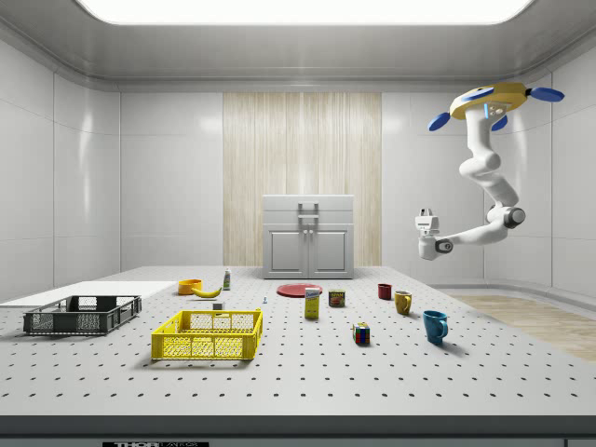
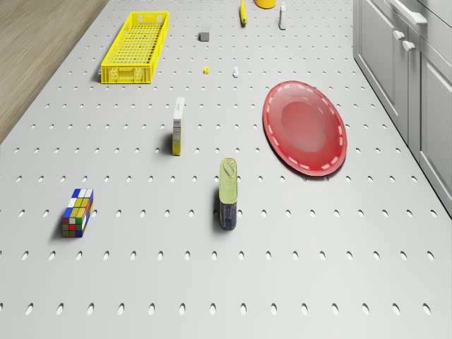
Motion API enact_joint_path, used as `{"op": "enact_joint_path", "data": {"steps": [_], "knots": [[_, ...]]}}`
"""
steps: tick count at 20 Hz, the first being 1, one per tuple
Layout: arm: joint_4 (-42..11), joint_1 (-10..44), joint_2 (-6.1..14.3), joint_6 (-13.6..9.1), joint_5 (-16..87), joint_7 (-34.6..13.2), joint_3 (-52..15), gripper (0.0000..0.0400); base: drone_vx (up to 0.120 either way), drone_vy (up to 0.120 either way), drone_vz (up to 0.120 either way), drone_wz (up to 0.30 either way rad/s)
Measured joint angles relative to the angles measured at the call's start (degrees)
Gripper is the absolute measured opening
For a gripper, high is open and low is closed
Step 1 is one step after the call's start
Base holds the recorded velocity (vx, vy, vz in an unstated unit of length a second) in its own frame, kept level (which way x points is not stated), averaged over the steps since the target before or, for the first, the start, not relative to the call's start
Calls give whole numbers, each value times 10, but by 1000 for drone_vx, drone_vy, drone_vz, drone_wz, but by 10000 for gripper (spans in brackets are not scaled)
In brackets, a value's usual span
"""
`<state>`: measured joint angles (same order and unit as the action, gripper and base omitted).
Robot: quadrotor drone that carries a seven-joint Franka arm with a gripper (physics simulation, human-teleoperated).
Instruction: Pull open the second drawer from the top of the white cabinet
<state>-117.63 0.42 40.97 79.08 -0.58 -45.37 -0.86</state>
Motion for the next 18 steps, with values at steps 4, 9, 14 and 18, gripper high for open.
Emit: {"op": "enact_joint_path", "data": {"steps": [4, 9, 14, 18], "knots": [[-1, 0, 1, 2, 0, 0, 0, 300, 120, -120, 0, 0], [-31, -32, 3, 0, -216, 32, 139, 306, 120, -120, 0, 0], [-118, -85, 15, 1, -440, 72, 288, 306, 120, -120, 40, 0], [-165, -119, 27, 6, -524, 88, 347, 303, 120, -120, 0, 0]]}}
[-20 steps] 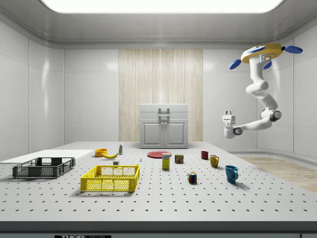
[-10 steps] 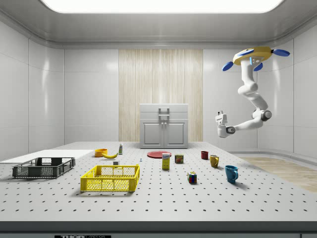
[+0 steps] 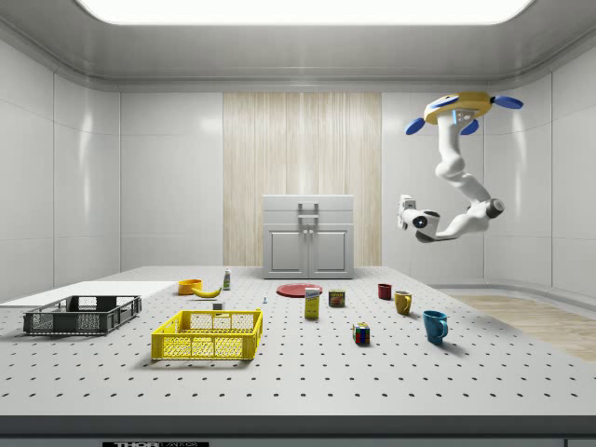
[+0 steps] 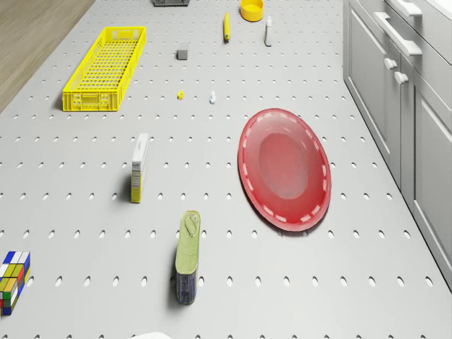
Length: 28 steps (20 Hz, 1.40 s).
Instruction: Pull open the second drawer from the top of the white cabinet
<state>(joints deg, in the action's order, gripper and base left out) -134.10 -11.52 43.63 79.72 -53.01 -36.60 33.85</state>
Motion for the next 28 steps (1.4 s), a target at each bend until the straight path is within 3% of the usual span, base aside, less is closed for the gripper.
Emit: {"op": "enact_joint_path", "data": {"steps": [9, 28], "knots": [[-41, -54, 26, 23, -54, 6, 58, 300, 120, -120, 0, 0], [-57, -127, 77, 77, -35, -17, 101, 300, 120, -120, 0, 0]]}}
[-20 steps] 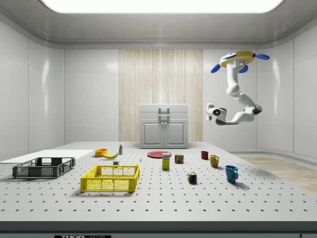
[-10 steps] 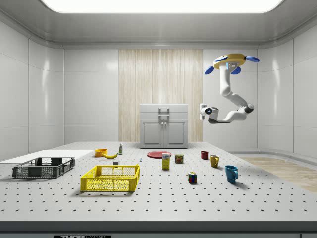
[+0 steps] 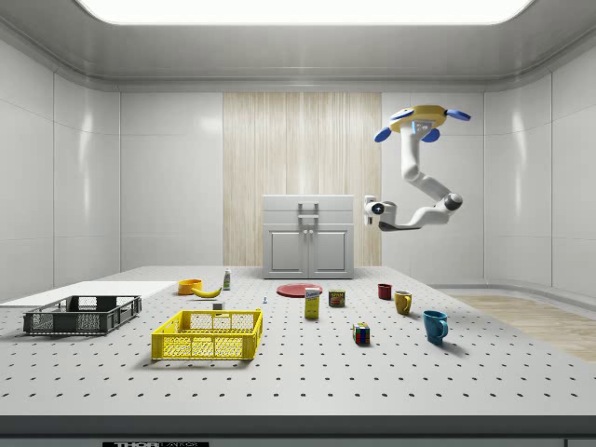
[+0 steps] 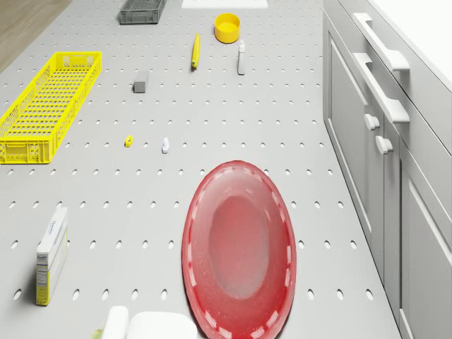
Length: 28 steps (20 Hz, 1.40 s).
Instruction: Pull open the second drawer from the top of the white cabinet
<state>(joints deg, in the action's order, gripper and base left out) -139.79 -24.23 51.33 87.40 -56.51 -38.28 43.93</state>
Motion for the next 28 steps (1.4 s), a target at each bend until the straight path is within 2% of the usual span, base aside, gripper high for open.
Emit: {"op": "enact_joint_path", "data": {"steps": [7, 15, 19, 23, 28], "knots": [[-2, -22, 17, 18, 12, -10, 10, 300, 120, -120, 0, 0], [-5, -43, 36, 37, 26, -21, 20, 300, 120, 0, 0, 0], [-6, -54, 45, 46, 33, -27, 24, 300, 120, -120, 0, 0], [-7, -63, 54, 55, 39, -32, 28, 300, 120, 0, 0, 0], [-9, -74, 64, 64, 47, -39, 32, 300, 120, -96, 0, 0]]}}
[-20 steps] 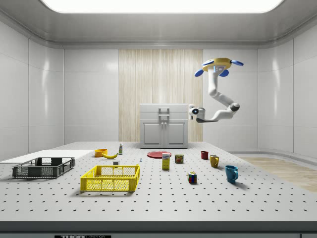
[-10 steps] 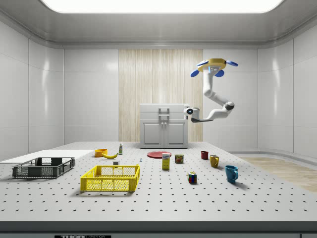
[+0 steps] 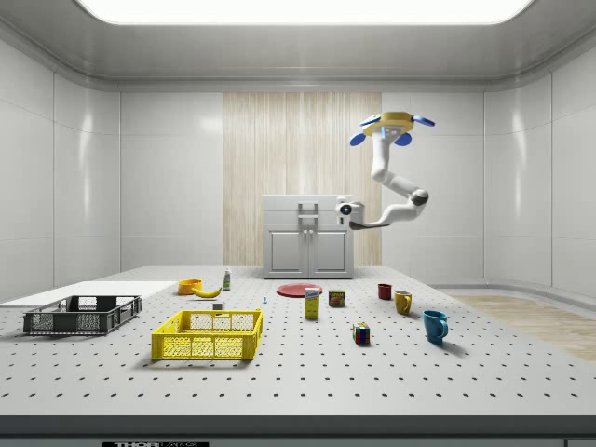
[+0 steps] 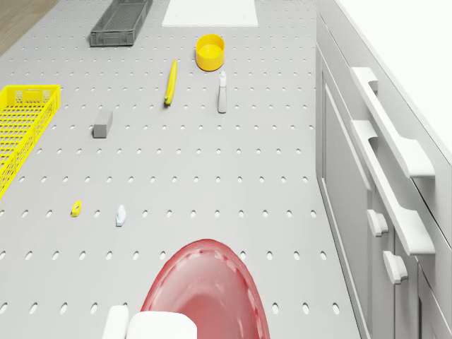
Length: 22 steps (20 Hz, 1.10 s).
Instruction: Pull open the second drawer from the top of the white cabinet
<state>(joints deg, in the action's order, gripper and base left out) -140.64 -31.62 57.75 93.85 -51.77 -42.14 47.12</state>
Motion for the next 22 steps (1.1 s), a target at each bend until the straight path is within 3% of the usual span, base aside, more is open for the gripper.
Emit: {"op": "enact_joint_path", "data": {"steps": [22], "knots": [[-5, -39, 39, 36, 30, -25, 14, 300, 120, 0, 0, 0]]}}
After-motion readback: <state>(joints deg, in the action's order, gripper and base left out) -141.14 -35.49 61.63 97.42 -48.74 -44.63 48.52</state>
